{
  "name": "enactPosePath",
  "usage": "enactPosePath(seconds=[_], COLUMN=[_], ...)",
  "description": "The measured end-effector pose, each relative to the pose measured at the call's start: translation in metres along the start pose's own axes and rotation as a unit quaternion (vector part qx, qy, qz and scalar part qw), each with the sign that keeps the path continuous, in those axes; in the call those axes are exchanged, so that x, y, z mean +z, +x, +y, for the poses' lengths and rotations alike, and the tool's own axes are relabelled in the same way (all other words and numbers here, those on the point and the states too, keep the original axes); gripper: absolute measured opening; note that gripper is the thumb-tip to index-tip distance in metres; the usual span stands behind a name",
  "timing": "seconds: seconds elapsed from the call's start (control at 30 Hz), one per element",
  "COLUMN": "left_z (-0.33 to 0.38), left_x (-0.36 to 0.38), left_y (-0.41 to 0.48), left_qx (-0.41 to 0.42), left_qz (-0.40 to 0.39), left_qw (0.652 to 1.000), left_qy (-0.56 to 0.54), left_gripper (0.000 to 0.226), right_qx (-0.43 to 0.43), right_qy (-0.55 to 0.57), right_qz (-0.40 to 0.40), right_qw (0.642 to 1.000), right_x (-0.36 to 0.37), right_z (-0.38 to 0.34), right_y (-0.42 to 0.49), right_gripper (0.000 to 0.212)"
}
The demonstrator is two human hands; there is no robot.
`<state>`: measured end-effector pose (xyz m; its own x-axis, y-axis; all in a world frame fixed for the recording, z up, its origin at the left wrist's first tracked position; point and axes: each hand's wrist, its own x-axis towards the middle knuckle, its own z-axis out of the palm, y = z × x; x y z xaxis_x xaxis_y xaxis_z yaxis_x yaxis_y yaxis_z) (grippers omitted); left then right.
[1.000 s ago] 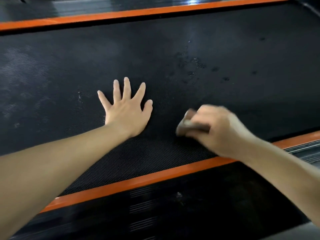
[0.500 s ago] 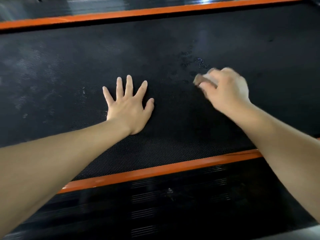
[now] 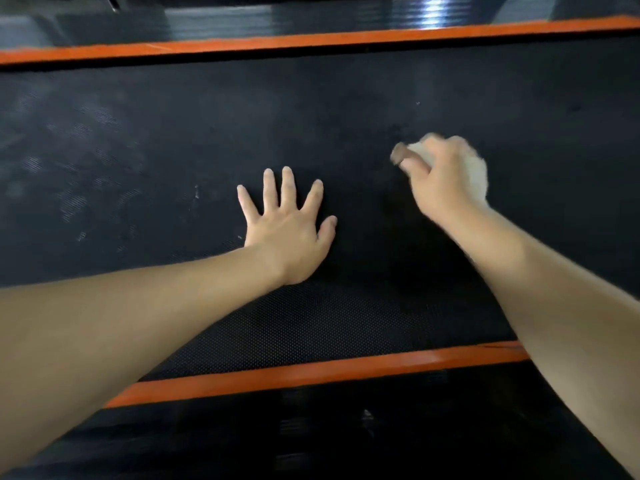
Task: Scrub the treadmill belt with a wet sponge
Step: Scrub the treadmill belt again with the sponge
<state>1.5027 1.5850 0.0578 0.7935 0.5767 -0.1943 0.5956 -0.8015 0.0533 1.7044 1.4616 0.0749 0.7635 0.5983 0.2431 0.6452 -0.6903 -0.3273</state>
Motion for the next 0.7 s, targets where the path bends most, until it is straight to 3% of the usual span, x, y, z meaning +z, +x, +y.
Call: enactPosePath(seconds=[0.07, 0.13, 0.17, 0.27, 0.33, 0.4, 0.47, 0.5, 0.6, 0.63, 0.7], left_z=[-0.002, -0.006, -0.007, -0.004, 0.000, 0.001, -0.001, -0.002, -0.001, -0.001, -0.001], left_x=[-0.003, -0.007, -0.009, -0.009, -0.004, 0.002, 0.005, 0.006, 0.007, 0.007, 0.007], left_y=[0.003, 0.010, 0.014, 0.031, 0.038, 0.040, 0.039, 0.038, 0.038, 0.038, 0.038], left_qx=[0.010, 0.029, 0.036, 0.030, 0.012, 0.009, 0.015, 0.019, 0.022, 0.021, 0.023], left_qz=[0.006, 0.029, 0.043, 0.051, 0.041, 0.046, 0.052, 0.054, 0.061, 0.063, 0.062], left_qw=[1.000, 0.999, 0.998, 0.996, 0.996, 0.997, 0.997, 0.997, 0.997, 0.997, 0.997], left_qy=[-0.005, -0.013, -0.024, -0.070, -0.077, -0.057, -0.051, -0.050, -0.045, -0.044, -0.046], left_gripper=[0.066, 0.063, 0.061, 0.062, 0.069, 0.070, 0.070, 0.071, 0.072, 0.072, 0.072], right_qx=[-0.111, -0.151, -0.128, 0.050, 0.015, -0.102, -0.160, -0.138, 0.040, 0.047, -0.041], right_qy=[0.038, 0.023, 0.002, 0.002, 0.001, 0.027, 0.010, -0.010, -0.012, -0.017, -0.010], right_qz=[-0.046, -0.079, -0.065, 0.019, 0.014, -0.033, -0.056, -0.045, 0.022, 0.027, 0.004], right_qw=[0.992, 0.985, 0.990, 0.999, 1.000, 0.994, 0.985, 0.989, 0.999, 0.998, 0.999], right_x=[-0.001, -0.005, -0.007, -0.001, 0.012, 0.017, 0.012, 0.010, 0.013, 0.018, 0.030], right_z=[-0.014, -0.005, 0.003, 0.021, 0.005, -0.016, -0.011, -0.006, 0.001, -0.007, -0.030], right_y=[-0.026, -0.023, -0.008, 0.043, 0.038, 0.013, 0.013, 0.026, 0.064, 0.065, 0.048], right_gripper=[0.028, 0.023, 0.023, 0.029, 0.029, 0.027, 0.022, 0.022, 0.029, 0.032, 0.034])
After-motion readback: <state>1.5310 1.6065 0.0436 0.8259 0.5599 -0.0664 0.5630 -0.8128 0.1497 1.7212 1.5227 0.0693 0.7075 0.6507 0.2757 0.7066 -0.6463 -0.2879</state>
